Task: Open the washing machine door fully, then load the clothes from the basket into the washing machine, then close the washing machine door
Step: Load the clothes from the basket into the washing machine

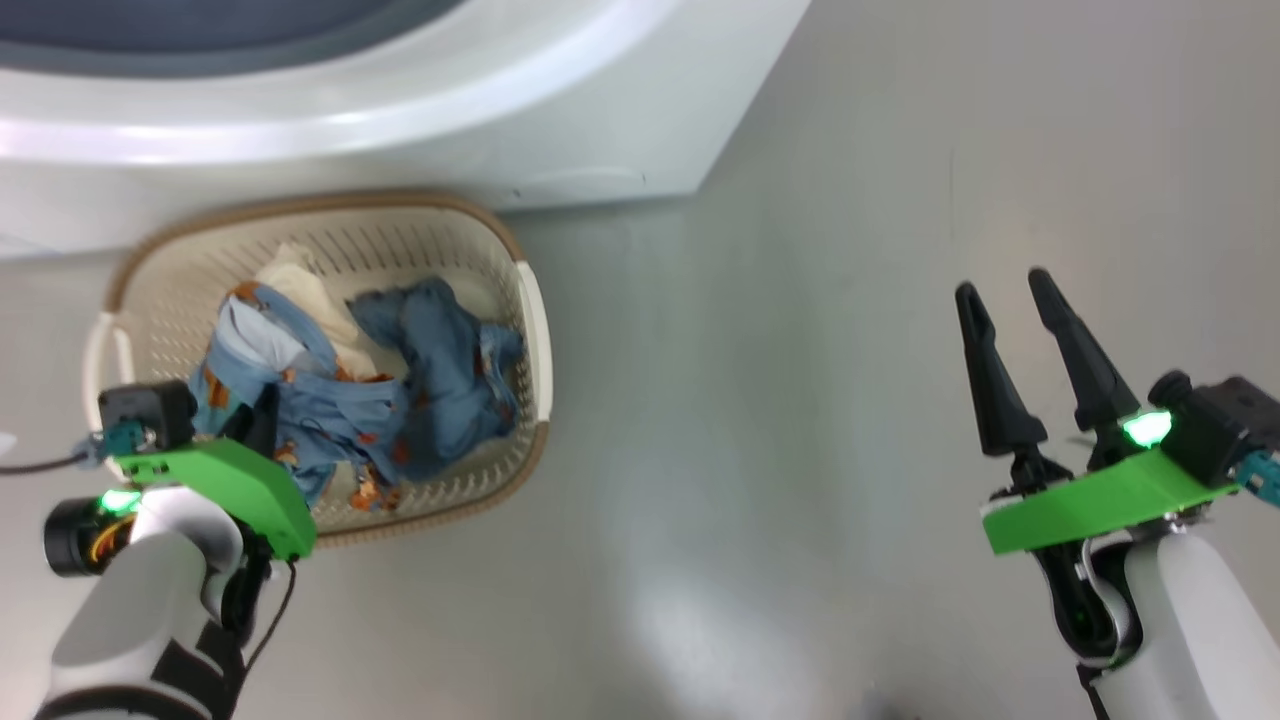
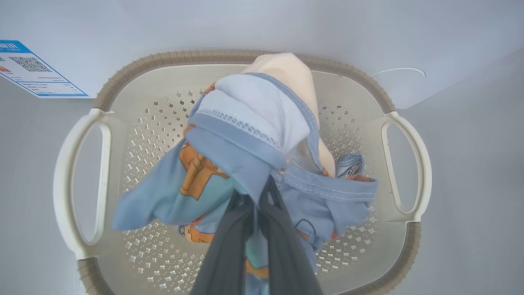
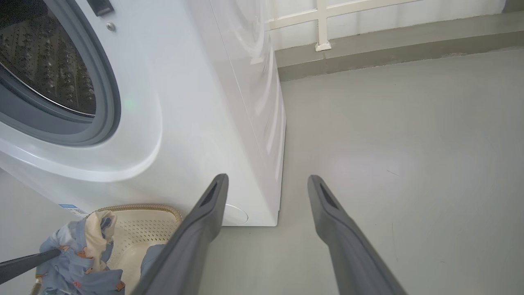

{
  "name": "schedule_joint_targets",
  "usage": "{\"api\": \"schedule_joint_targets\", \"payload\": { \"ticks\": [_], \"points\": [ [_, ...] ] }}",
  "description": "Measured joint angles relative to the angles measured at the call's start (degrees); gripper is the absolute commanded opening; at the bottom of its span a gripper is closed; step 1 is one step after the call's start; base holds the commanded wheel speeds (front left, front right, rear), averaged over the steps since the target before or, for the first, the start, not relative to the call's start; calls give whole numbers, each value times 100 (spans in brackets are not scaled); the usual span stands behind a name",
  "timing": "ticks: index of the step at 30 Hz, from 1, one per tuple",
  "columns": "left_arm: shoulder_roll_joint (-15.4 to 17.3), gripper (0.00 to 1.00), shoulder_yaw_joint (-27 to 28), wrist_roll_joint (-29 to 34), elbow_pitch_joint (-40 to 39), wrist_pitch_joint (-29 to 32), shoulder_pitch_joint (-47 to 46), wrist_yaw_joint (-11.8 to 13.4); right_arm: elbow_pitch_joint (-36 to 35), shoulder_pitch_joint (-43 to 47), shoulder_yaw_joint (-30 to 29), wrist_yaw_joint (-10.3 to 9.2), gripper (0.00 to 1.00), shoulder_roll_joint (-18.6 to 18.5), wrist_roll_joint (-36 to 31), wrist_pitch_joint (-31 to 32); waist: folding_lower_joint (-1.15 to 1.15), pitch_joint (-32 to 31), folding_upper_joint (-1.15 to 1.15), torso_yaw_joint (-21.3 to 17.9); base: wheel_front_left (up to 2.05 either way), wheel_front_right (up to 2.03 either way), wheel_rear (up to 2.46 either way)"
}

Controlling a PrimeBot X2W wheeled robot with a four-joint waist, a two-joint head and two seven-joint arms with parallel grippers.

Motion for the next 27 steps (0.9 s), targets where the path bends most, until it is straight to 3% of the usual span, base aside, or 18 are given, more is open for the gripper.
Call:
{"api": "schedule_joint_targets", "payload": {
  "ticks": [6, 27],
  "points": [
    [40, 0, 168, 36, -829, -1, 657, 0, 46, 377, -121, 0, 100, -75, 10, 0, 0, -617, 0, 110, 0, 0, 0],
    [-149, 0, 1403, 1354, -3407, 0, 3056, 0, 131, 1599, -298, 0, 100, -194, 23, 1, 0, -2350, 0, 459, 0, 0, 0]
  ]
}}
